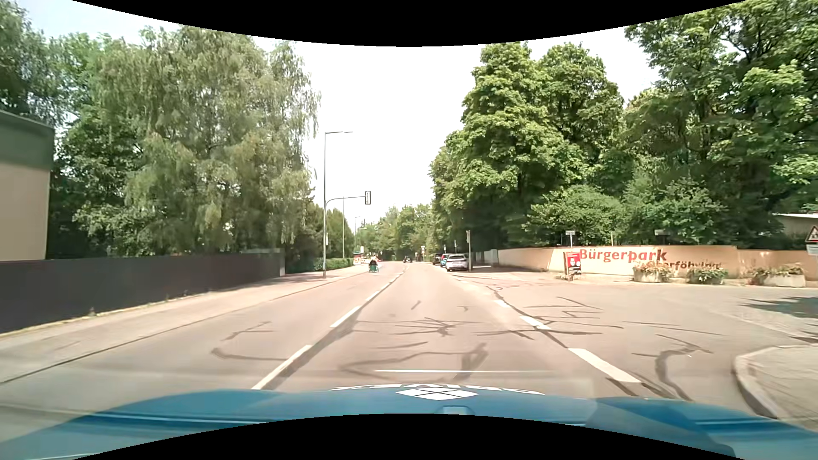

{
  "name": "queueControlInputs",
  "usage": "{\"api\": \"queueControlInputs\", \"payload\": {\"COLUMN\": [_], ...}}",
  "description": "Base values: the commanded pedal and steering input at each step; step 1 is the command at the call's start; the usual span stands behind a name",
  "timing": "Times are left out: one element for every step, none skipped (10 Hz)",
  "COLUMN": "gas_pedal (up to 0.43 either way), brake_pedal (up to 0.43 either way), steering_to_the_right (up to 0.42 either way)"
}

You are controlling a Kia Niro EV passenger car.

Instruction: Follow the waypoints while adhering to traffic rules and regulations

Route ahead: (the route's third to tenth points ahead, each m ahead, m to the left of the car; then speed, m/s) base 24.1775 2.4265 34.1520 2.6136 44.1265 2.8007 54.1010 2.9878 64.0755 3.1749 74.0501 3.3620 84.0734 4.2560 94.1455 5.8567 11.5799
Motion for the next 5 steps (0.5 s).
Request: {"api": "queueControlInputs", "payload": {"gas_pedal": [0.169,0.169,0.169,0.169,0.169], "brake_pedal": [0.000,0.000,0.000,0.000,0.000], "steering_to_the_right": [-0.004,-0.004,-0.004,-0.004,-0.004]}}
